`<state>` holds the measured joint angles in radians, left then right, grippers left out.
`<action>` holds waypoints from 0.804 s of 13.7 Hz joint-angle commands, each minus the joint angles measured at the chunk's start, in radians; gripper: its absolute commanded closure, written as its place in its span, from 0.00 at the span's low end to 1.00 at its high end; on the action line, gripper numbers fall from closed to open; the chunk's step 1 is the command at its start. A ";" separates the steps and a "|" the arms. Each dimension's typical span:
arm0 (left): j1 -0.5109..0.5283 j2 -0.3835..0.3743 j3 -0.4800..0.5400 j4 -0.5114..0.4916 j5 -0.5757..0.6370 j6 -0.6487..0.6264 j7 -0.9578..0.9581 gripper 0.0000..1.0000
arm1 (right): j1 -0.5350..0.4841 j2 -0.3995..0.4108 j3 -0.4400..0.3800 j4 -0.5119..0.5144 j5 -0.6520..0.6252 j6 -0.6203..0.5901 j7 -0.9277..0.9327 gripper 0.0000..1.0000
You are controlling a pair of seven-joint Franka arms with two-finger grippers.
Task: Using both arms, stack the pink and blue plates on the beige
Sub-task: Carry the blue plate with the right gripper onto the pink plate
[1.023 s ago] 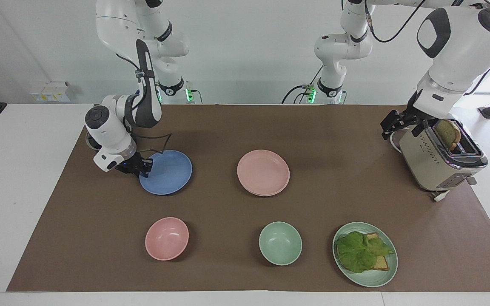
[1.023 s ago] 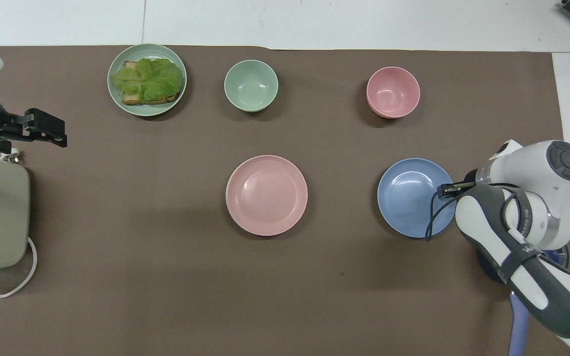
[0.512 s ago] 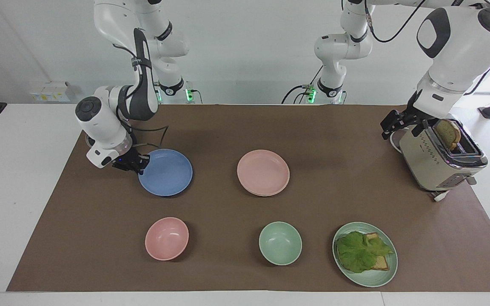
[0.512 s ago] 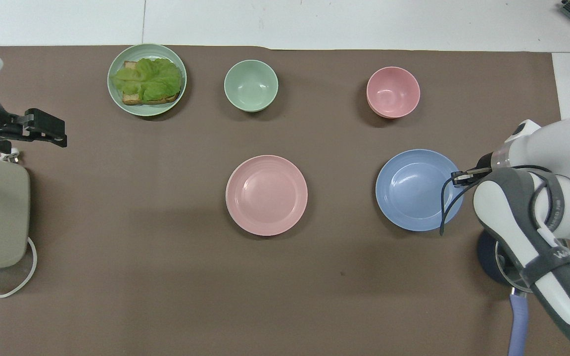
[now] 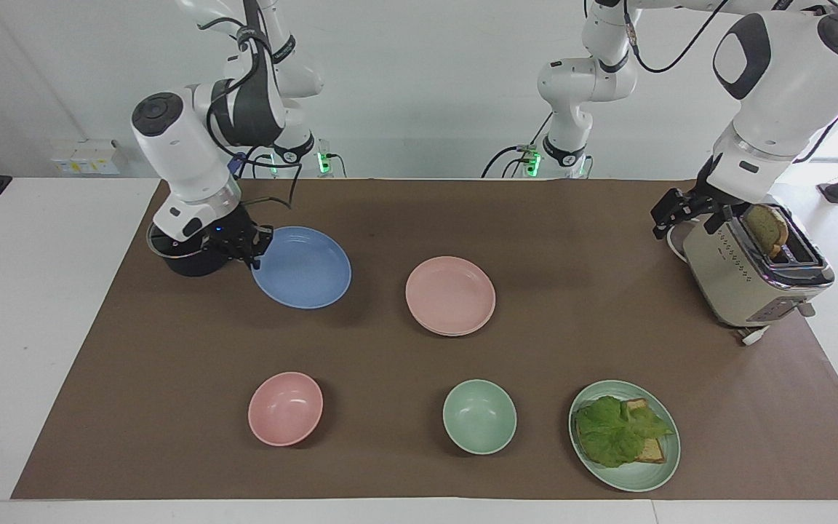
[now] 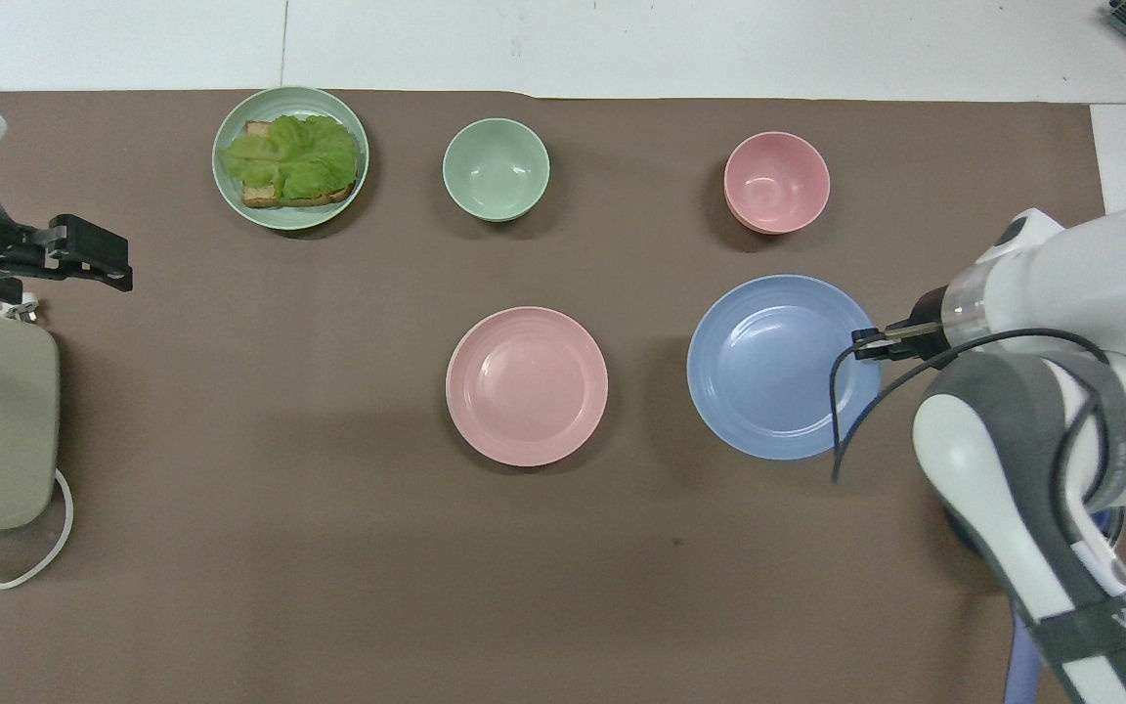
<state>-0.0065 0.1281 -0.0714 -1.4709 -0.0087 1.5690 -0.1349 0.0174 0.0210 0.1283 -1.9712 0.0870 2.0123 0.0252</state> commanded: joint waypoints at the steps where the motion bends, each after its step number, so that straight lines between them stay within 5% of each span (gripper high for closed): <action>1: 0.011 -0.012 -0.007 0.000 0.006 -0.020 0.003 0.00 | 0.059 0.031 0.033 0.029 0.016 0.026 0.135 1.00; 11: 0.011 -0.012 -0.007 0.000 0.006 -0.020 0.003 0.00 | 0.272 0.123 0.037 0.045 0.073 0.195 0.415 1.00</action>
<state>-0.0065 0.1281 -0.0714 -1.4709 -0.0087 1.5690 -0.1349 0.2742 0.1094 0.1651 -1.9552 0.1390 2.1857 0.4152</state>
